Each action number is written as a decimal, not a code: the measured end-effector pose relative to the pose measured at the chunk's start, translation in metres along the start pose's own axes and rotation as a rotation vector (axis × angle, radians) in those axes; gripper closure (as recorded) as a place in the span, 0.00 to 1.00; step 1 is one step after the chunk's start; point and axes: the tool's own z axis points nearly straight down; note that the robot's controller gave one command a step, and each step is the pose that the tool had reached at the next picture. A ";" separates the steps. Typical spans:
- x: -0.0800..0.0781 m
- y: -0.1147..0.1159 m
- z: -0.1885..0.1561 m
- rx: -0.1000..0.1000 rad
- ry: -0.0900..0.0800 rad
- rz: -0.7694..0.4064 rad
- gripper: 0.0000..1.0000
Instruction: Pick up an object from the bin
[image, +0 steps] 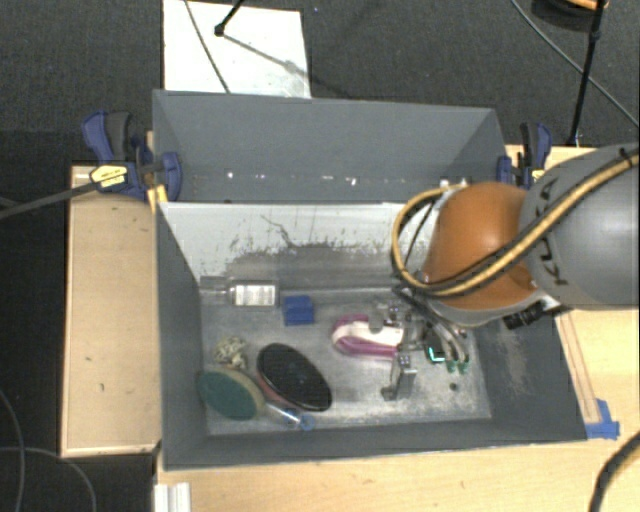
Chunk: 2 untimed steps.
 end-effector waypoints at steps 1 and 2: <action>-0.044 0.009 0.064 -0.001 -0.018 0.130 0.00; -0.045 0.009 0.060 -0.001 -0.021 0.130 1.00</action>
Offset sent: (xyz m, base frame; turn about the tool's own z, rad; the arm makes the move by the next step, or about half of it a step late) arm 0.0395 0.0098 -0.0656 0.1276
